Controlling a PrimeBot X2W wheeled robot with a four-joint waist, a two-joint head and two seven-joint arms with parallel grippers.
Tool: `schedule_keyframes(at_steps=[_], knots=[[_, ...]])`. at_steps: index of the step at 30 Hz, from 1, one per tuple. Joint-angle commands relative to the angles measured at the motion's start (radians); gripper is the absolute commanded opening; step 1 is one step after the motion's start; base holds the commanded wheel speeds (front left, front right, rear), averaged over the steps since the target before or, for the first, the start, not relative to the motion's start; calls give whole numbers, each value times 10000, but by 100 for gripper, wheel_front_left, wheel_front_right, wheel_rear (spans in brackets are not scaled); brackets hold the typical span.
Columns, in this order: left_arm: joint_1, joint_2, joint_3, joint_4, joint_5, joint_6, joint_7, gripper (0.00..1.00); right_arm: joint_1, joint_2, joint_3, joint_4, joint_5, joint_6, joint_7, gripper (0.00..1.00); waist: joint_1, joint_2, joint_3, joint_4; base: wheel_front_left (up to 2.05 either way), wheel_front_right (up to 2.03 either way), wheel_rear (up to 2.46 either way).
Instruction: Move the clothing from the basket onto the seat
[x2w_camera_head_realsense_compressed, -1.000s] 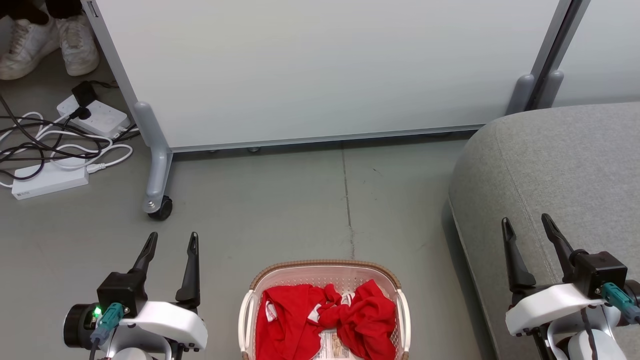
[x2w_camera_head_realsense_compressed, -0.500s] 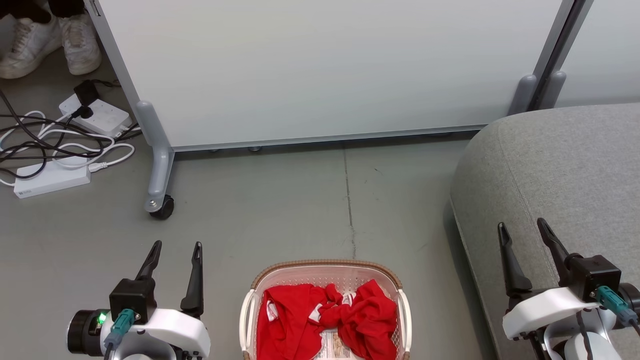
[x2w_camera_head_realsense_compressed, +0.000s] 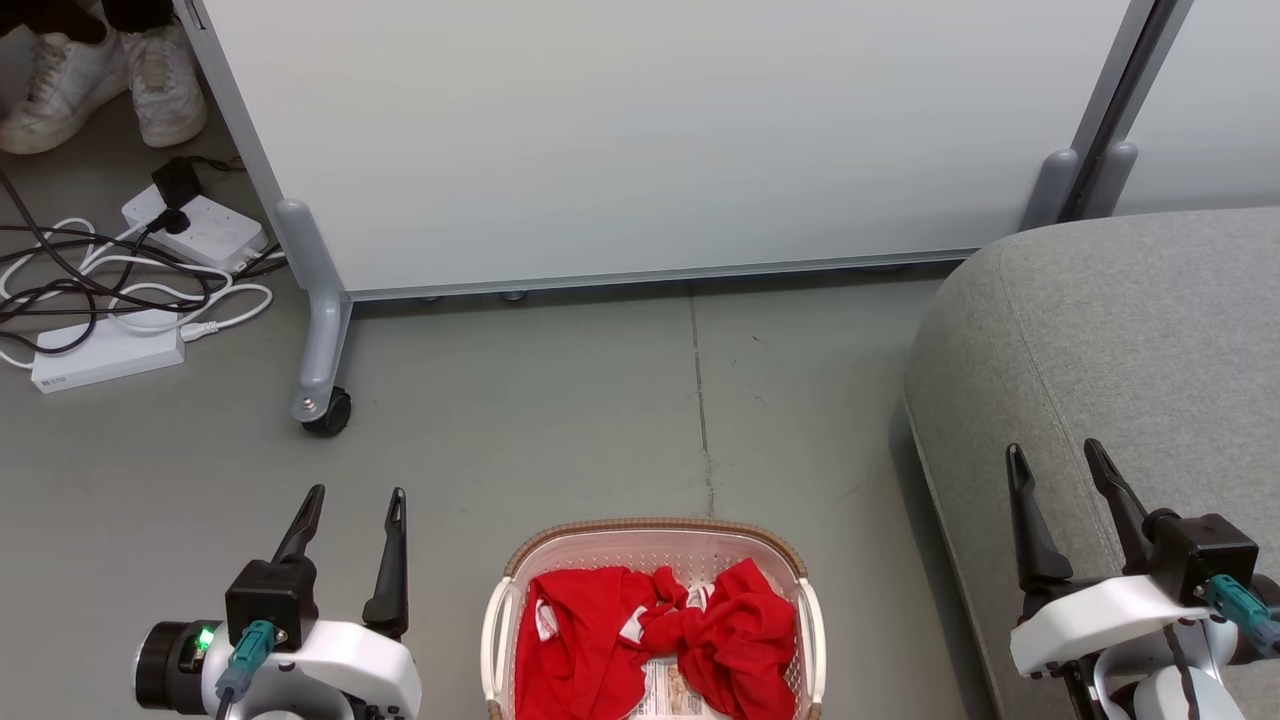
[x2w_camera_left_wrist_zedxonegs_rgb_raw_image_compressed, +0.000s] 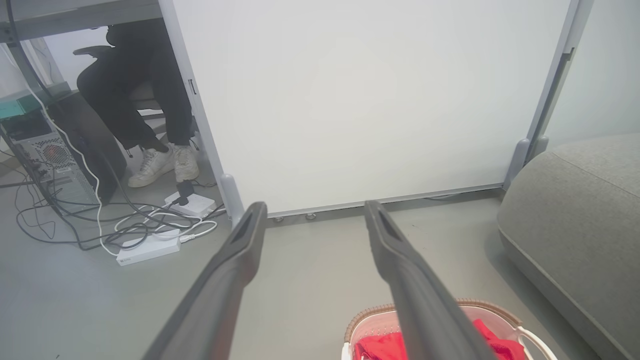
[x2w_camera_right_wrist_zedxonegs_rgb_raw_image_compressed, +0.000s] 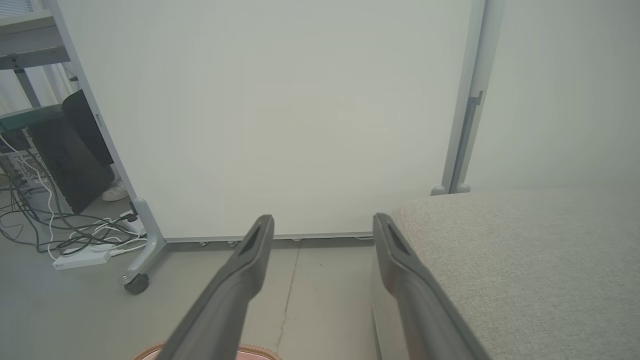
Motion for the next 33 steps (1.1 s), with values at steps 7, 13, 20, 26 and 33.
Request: schedule_keyframes(at_steps=[7,13,20,26,33], knots=[[-25,84,-43,19,-71,94,-47,100,-84,-51,-25,114,65,22,-106,100,-1,0,-15,-9,0,0,0],[-67,118,-89,22,-79,161,-72,100,-134,-52,-20,143,47,22,-101,100,-1,0,17,-14,0,0,0],[-78,164,-123,21,-130,183,-99,100,-181,-52,12,155,69,22,-119,100,-1,0,43,-34,0,0,0],[-227,137,-197,15,-152,206,-100,100,-268,-52,58,89,109,22,-106,100,-1,0,165,-110,0,0,0],[-681,5,-520,128,-68,-34,-54,100,-549,-50,185,-175,179,22,-30,100,-1,0,695,-367,0,0,0]])
